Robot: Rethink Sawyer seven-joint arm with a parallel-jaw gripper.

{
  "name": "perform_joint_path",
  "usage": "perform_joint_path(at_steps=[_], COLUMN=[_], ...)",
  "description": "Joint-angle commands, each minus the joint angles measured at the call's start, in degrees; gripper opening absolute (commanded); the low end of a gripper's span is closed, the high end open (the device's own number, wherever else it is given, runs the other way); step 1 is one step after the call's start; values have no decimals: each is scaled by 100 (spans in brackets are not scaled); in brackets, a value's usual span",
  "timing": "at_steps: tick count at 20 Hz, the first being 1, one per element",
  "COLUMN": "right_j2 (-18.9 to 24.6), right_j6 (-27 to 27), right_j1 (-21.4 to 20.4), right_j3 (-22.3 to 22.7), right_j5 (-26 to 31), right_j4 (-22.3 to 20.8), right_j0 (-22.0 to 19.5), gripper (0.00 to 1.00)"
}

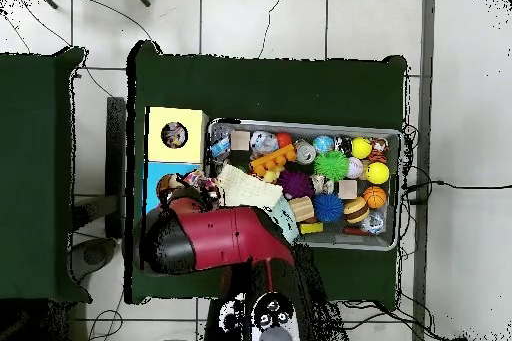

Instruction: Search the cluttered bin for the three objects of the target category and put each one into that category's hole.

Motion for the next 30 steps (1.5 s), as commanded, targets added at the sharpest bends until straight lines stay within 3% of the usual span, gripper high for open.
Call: perform_joint_path(at_steps=[1,12,20,26,30], right_j2=[-188,-717,-730,-585,-520], right_j6=[1086,1506,1283,1190,1149], right_j1=[589,1208,1564,2044,2152], right_j3=[-1096,-2233,-2621,-2552,-2412], right_j5=[822,1378,1531,976,966], right_j4=[363,750,1002,1109,1213], right_j0=[94,889,934,936,890], gripper=[0,0,0,0,0])
